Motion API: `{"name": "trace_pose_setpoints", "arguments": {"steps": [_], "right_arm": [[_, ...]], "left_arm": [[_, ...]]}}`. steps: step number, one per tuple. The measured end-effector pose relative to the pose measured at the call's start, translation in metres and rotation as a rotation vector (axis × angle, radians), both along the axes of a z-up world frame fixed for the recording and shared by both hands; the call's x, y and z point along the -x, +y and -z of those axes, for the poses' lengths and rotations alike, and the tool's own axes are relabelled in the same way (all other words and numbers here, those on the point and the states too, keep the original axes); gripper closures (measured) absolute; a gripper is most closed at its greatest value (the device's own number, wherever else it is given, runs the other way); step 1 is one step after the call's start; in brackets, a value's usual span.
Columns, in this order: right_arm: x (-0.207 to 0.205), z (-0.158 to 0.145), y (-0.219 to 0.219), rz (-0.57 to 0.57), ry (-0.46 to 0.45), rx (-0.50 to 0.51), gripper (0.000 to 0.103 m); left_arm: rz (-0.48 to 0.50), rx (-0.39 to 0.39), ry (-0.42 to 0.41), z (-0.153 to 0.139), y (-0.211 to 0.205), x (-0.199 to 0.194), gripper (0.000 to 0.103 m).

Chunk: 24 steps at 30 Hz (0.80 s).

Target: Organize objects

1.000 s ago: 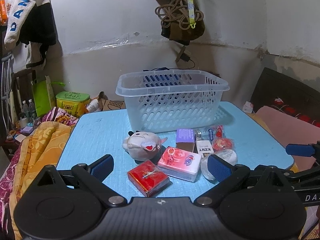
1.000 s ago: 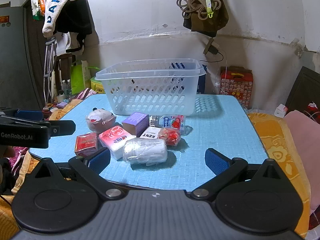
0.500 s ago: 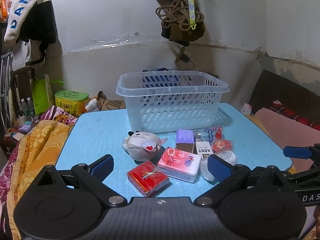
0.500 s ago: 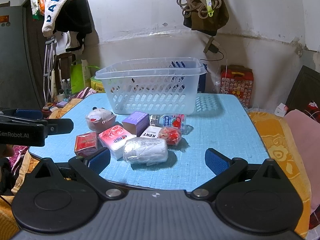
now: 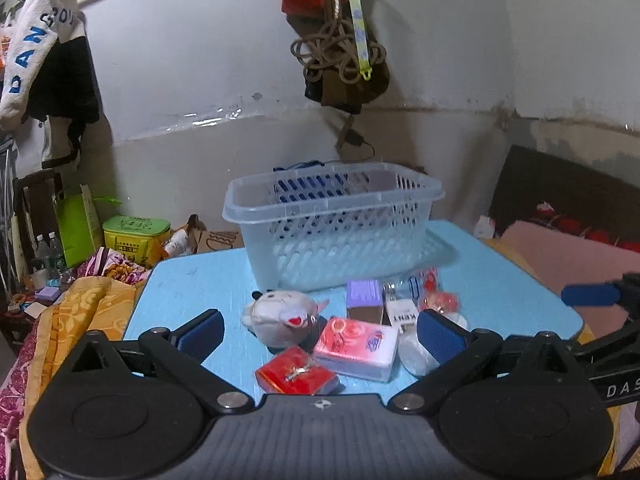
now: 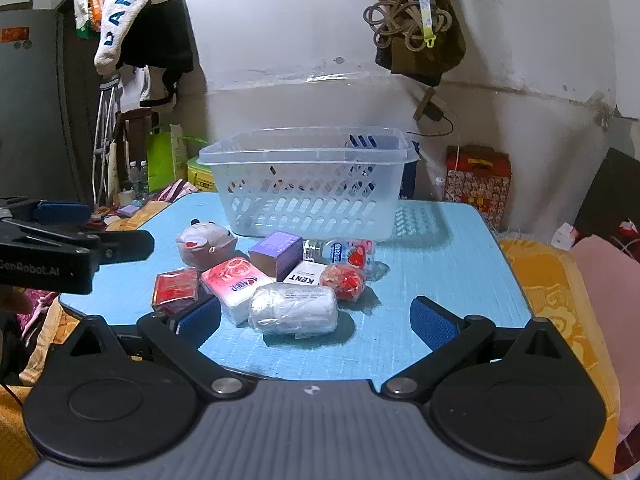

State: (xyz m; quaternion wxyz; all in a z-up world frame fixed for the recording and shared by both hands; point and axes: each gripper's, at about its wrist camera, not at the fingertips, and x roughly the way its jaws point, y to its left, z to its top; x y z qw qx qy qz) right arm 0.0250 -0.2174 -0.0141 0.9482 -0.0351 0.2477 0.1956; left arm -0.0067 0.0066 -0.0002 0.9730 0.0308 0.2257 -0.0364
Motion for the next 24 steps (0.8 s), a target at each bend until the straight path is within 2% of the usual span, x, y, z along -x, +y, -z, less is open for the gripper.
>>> {"name": "trace_pose_setpoints", "arguments": {"steps": [9, 24], "right_arm": [[-0.0020, 0.0009, -0.0038, -0.012, 0.030, -0.042, 0.000], [-0.0011, -0.0011, -0.0077, -0.002, 0.022, -0.052, 0.000]], "left_arm": [[-0.026, 0.044, 0.013, 0.0014, 0.0087, 0.0013, 0.000], [-0.023, 0.013, 0.010, 0.0011, 0.0080, 0.0018, 0.001]]}}
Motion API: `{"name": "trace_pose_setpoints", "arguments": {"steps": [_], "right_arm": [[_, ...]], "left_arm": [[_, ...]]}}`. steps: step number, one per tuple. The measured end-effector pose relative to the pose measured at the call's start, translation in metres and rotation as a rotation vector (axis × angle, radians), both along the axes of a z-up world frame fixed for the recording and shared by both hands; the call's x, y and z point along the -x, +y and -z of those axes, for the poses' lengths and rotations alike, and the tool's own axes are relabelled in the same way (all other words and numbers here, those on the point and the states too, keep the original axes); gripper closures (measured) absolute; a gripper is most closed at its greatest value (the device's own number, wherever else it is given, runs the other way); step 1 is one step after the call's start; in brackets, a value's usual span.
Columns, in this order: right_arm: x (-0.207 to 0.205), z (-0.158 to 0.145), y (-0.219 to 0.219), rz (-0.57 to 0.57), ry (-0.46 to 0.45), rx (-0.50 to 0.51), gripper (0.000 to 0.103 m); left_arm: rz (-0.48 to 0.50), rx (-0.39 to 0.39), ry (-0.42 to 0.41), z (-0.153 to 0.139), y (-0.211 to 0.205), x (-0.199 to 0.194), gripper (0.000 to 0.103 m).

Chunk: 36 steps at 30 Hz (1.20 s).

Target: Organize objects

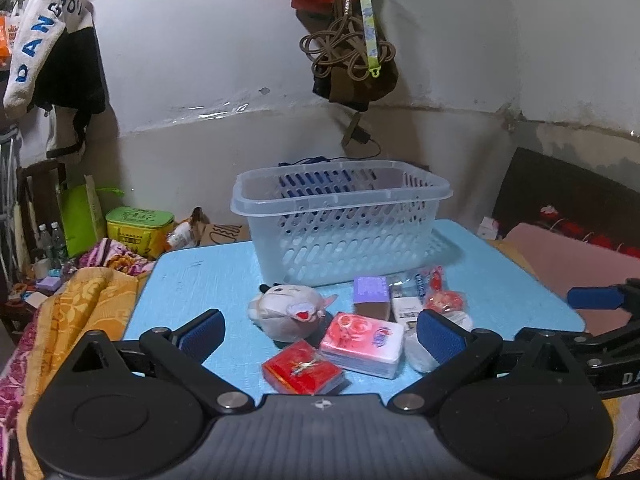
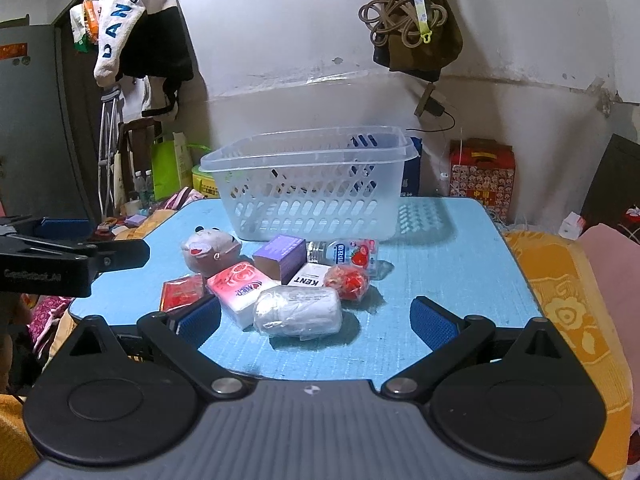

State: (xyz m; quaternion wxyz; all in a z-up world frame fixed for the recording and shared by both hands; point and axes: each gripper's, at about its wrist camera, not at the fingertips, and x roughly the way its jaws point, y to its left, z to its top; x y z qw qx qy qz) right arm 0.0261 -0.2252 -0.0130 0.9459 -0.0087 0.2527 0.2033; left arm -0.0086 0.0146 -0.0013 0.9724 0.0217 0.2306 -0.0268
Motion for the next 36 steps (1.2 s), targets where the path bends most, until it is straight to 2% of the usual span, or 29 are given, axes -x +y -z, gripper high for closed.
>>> {"name": "trace_pose_setpoints", "arguments": {"steps": [7, 11, 15, 21, 26, 31, 36], "right_arm": [[-0.002, 0.002, 0.001, 0.007, -0.006, 0.017, 0.000], [-0.005, 0.006, 0.001, 0.004, 0.007, 0.011, 0.000], [-0.011, 0.014, 0.005, 0.048, 0.023, 0.033, 0.000], [-0.033, 0.033, 0.012, 0.055, 0.096, 0.032, 0.000], [-0.046, 0.048, 0.027, 0.058, 0.085, 0.098, 0.000], [-0.052, 0.056, 0.031, 0.019, 0.091, 0.086, 0.000], [-0.053, 0.056, 0.038, -0.014, 0.089, 0.084, 0.000]], "left_arm": [[0.033, 0.013, 0.040, 0.007, 0.015, -0.012, 0.003], [0.019, 0.008, 0.128, 0.019, 0.023, -0.028, 0.009], [-0.008, -0.041, 0.196, 0.031, 0.024, -0.038, 0.009], [0.012, -0.042, 0.264, 0.046, 0.027, -0.053, 0.009], [0.042, -0.112, 0.264, 0.062, 0.026, -0.061, 0.009], [0.070, -0.003, 0.234, 0.072, 0.050, -0.065, 0.009], [0.071, 0.035, 0.211, 0.079, 0.055, -0.073, 0.009]]}}
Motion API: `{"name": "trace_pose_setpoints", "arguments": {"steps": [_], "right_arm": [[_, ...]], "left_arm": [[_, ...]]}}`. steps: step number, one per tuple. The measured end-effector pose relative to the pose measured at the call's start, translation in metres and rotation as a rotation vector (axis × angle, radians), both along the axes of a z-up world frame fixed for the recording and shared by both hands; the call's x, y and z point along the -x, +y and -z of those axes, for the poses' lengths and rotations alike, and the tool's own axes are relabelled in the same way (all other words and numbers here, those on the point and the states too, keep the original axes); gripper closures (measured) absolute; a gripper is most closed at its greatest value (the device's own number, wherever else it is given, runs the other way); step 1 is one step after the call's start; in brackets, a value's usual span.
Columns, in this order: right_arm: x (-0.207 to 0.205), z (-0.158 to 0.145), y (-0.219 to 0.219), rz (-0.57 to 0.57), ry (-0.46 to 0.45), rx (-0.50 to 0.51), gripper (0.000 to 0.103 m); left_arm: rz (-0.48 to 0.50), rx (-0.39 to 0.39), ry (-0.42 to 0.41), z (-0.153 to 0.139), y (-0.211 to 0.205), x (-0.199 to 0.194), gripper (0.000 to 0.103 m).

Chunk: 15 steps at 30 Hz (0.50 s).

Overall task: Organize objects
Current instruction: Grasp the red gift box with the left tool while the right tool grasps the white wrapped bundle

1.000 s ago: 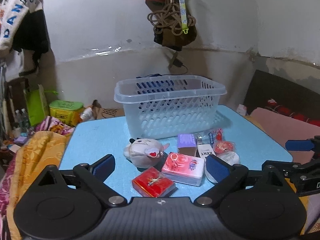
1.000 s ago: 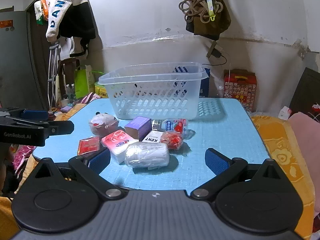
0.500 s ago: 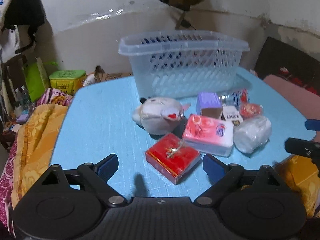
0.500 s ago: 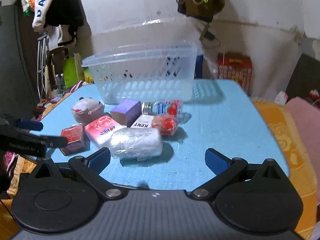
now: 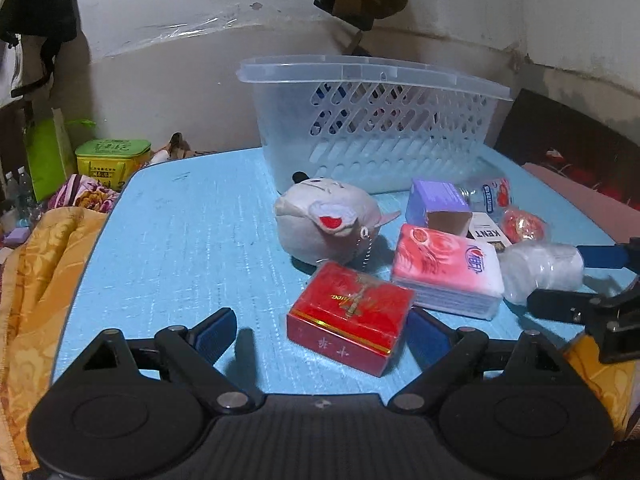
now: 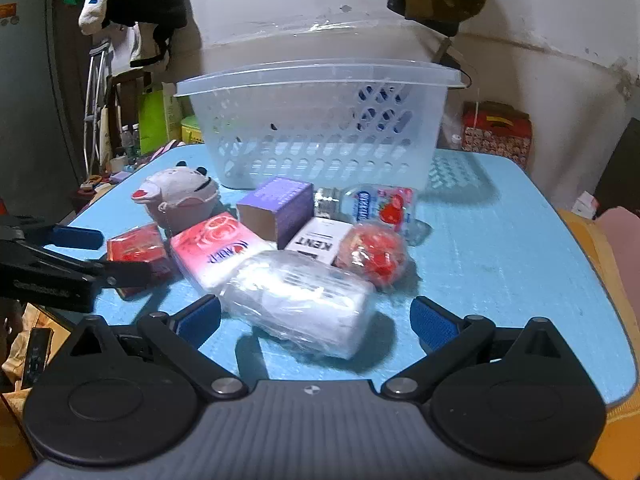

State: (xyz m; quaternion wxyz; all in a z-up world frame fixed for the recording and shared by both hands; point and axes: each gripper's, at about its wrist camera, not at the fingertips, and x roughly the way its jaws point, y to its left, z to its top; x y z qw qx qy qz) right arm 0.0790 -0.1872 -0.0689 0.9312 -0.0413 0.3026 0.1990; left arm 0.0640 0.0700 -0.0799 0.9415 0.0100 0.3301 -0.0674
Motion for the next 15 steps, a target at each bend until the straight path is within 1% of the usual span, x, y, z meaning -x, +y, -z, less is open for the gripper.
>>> {"name": "trace_pose_setpoints", "arguments": {"steps": [4, 7, 9, 11, 14, 15], "right_arm": [[0.002, -0.003, 0.004, -0.014, -0.012, -0.005, 0.003], [0.002, -0.005, 0.007, -0.019, -0.016, 0.001, 0.005], [0.000, -0.004, 0.010, -0.009, -0.014, 0.001, 0.005], [-0.004, -0.005, 0.010, -0.004, 0.009, -0.018, 0.006], [-0.008, -0.005, 0.013, -0.008, 0.029, -0.035, 0.010], [-0.007, -0.005, 0.014, -0.009, 0.028, -0.029, 0.016]], "left_arm": [[0.011, -0.036, 0.001, 0.006, -0.008, -0.005, 0.009], [0.026, -0.059, -0.034, 0.005, -0.013, -0.002, 0.012], [0.031, -0.065, -0.055, 0.002, -0.015, 0.002, 0.012], [0.030, -0.072, -0.062, 0.000, -0.017, 0.003, 0.013], [0.030, -0.079, -0.056, 0.001, -0.020, 0.001, 0.014], [0.032, -0.081, -0.053, 0.001, -0.022, 0.000, 0.014]]}}
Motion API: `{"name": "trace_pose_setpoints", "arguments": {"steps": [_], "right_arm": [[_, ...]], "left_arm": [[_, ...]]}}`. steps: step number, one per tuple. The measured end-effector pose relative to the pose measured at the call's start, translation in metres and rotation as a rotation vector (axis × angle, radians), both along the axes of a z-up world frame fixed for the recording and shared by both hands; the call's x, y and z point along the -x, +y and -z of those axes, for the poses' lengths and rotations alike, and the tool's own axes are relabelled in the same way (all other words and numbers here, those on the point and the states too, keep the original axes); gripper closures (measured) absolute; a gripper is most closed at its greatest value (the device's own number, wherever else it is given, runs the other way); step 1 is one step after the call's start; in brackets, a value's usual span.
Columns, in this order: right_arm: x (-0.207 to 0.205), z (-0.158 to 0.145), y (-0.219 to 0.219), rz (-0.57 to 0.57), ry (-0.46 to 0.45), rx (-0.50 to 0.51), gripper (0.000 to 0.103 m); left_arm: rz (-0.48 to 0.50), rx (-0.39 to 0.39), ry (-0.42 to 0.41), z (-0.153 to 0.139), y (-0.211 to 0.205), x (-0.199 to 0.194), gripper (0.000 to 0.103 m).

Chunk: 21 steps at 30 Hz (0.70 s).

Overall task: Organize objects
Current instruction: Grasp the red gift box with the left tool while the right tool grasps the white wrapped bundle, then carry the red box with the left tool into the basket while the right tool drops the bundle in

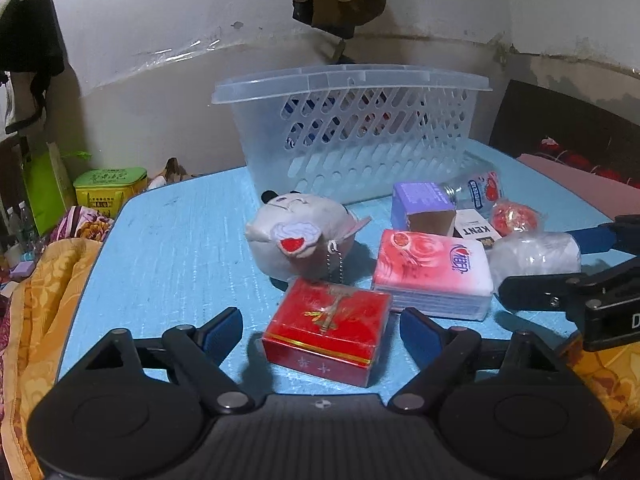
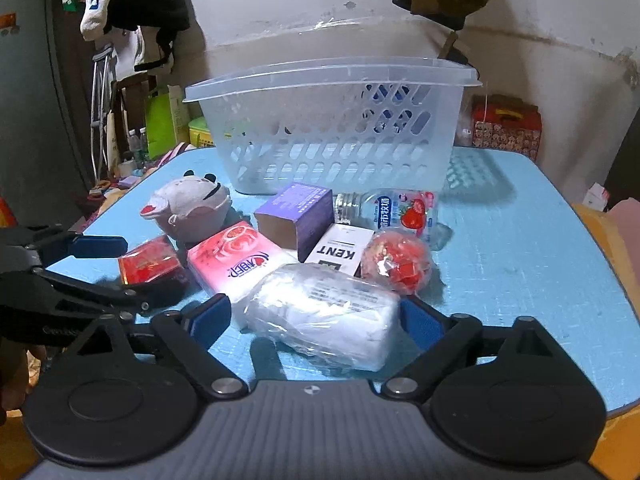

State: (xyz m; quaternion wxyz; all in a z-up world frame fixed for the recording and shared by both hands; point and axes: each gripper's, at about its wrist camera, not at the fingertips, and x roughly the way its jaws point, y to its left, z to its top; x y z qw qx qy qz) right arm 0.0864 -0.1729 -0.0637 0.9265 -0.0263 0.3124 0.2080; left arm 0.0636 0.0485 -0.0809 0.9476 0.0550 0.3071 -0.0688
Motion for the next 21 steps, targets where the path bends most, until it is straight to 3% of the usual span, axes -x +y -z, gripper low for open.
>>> {"name": "trace_pose_setpoints", "arguments": {"steps": [1, 2, 4, 21], "right_arm": [[0.000, 0.000, 0.001, -0.001, 0.001, 0.009, 0.021], [0.001, -0.001, 0.001, -0.004, 0.001, 0.014, 0.021], [0.003, -0.002, -0.001, -0.015, -0.007, 0.013, 0.022], [0.030, -0.036, -0.032, 0.012, -0.207, 0.019, 0.023]], "left_arm": [[0.002, -0.005, 0.001, 0.000, -0.001, 0.000, 0.018], [0.005, -0.012, 0.004, 0.001, -0.002, 0.001, 0.028], [0.008, -0.031, 0.007, 0.000, -0.005, 0.003, 0.036], [-0.029, 0.059, -0.086, -0.028, 0.012, 0.031, 0.036]]}}
